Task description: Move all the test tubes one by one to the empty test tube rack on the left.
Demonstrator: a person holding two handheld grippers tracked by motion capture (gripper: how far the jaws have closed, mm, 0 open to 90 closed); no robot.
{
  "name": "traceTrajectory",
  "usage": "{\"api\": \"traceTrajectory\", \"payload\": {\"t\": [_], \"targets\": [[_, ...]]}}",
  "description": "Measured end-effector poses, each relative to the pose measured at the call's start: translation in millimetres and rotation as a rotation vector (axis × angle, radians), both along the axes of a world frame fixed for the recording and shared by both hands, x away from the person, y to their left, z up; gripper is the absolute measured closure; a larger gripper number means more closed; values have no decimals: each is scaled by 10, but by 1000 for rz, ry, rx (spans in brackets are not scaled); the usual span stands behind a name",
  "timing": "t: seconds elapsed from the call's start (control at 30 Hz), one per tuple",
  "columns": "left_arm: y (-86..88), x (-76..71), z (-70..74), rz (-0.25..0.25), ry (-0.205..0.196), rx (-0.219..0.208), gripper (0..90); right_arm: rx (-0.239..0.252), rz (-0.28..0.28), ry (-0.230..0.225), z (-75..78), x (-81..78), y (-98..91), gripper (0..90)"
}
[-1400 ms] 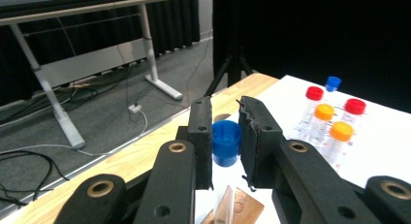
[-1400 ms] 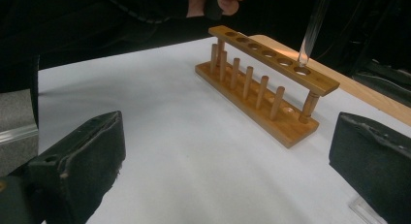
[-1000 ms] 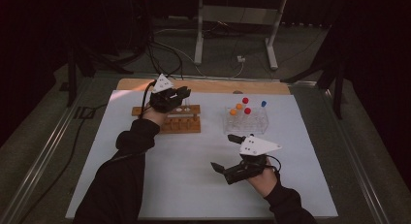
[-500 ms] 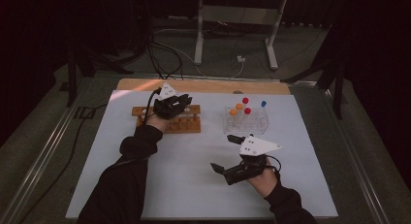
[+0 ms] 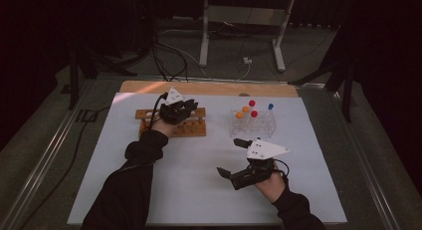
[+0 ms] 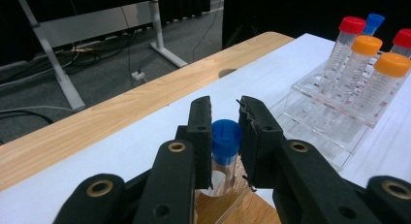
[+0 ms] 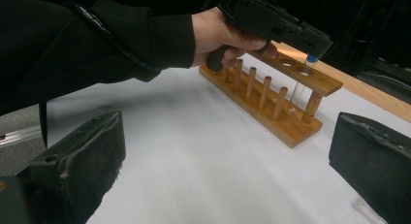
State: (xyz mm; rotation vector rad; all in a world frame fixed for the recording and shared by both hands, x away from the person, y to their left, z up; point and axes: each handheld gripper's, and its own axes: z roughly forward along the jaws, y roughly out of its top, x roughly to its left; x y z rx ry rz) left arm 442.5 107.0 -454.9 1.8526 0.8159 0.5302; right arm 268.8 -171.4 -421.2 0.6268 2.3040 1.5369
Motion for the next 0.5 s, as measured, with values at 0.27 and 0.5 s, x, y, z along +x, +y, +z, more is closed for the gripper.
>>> {"api": "traceTrajectory", "payload": {"t": [0.27,0.5], "targets": [[23,-9,63,-29,37,-46,617,16,0,-14,43,19,-51,0],[108,-201,349,-74,14,-119,329,45,-42,-42,202,112,-264,0]]}}
